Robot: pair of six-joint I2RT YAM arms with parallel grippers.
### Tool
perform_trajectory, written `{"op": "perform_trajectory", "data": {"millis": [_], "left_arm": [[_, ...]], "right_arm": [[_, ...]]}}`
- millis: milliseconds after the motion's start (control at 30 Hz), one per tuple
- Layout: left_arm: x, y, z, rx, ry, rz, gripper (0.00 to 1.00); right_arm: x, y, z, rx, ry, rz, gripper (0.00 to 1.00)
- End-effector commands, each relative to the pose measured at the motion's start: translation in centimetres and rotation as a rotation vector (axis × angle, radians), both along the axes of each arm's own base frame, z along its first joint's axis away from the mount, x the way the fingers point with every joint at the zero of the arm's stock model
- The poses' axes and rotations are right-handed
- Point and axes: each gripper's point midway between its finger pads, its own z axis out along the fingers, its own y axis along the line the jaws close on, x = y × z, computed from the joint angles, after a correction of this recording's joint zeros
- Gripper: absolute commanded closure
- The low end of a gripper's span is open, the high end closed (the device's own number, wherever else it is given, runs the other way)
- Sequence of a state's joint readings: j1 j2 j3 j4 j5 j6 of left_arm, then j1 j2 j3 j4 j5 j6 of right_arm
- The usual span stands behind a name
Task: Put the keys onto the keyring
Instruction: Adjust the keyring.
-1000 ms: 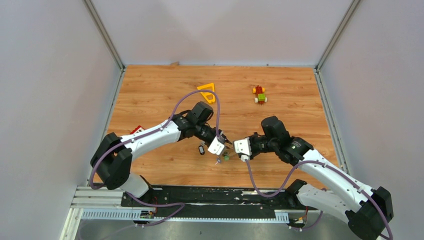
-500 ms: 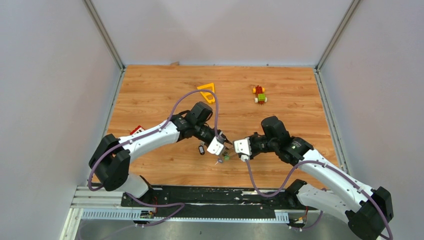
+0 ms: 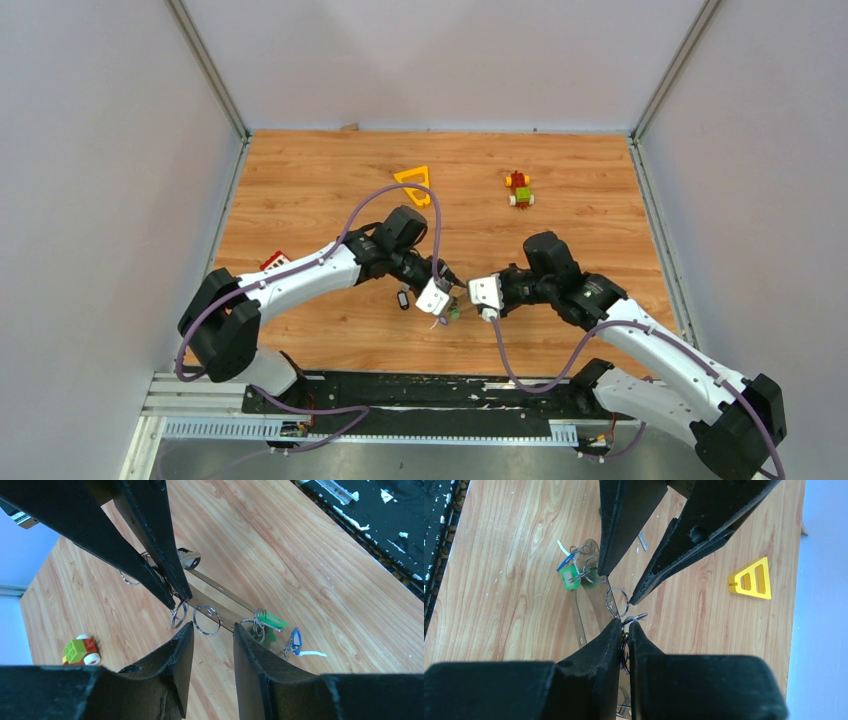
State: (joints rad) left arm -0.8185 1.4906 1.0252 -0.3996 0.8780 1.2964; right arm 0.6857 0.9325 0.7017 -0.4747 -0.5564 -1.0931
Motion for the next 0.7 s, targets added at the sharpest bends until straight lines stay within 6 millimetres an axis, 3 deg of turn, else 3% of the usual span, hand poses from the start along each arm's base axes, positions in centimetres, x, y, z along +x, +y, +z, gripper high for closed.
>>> {"op": "perform_trajectory", "data": {"millis": [0,167,400,667], "left_arm": [[0.8,-0.1,0.5,-0.002,-0.083,-0.006,0.59],[1.2,0.5,0.1,0.017,-0.147,-0.019,0.58],[1.9,0.7,1.8,-0.006,-0.157,-0.009,0.57],[2.1,0.9,1.6,-0.018,-0.199,-0.019,0.55]], "right_arm": [[0.4,0.7,1.7,0.046,-0.033,0.018,1.0],[0.2,0.8,1.5,0.041,-0.027,0.031,1.0],[0.1,0.8,0.9,0.027,-0.016,0.039,1.0],[-0.1,1.1,1.0,0.033,0.0,0.057,1.0]]}}
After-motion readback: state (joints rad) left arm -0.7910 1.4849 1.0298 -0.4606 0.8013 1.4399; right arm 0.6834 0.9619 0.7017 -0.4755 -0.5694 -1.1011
